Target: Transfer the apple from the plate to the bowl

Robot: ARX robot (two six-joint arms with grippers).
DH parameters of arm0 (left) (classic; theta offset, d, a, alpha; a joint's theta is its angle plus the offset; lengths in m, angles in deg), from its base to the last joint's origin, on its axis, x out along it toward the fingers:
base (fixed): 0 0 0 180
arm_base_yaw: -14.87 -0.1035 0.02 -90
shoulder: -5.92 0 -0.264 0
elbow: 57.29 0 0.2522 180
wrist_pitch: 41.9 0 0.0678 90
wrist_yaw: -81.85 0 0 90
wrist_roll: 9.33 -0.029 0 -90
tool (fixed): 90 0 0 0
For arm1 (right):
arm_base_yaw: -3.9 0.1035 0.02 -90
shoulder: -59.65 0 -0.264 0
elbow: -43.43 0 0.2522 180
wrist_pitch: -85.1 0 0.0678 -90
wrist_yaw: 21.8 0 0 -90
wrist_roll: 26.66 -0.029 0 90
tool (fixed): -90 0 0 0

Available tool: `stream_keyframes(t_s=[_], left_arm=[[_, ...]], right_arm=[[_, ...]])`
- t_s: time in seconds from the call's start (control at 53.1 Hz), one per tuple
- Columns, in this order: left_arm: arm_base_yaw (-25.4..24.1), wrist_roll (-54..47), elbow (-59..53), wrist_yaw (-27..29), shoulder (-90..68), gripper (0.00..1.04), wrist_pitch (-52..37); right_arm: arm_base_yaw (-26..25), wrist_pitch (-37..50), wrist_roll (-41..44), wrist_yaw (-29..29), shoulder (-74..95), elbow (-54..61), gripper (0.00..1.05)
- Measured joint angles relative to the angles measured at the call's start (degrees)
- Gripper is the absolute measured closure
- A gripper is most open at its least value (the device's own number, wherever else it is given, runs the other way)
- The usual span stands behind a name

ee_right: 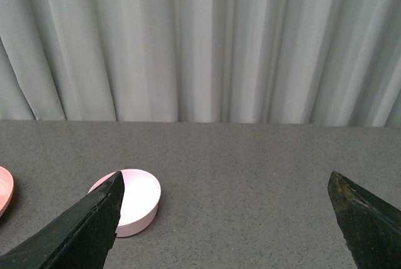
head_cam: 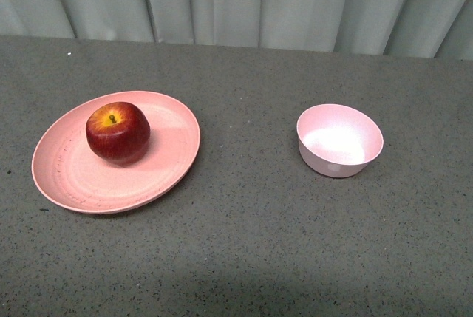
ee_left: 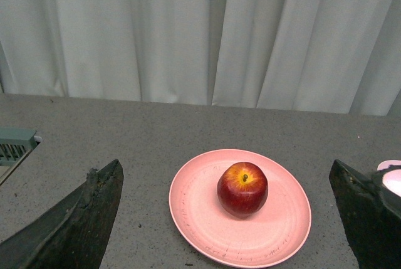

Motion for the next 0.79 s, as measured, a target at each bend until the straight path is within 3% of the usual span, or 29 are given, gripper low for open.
stream_keyframes(t_s=[0.791], left_arm=[[0.0, 0.0, 0.0, 0.0, 0.0, 0.07, 0.0]], right_arm=[[0.0, 0.0, 0.0, 0.0, 0.0, 0.0, 0.09]])
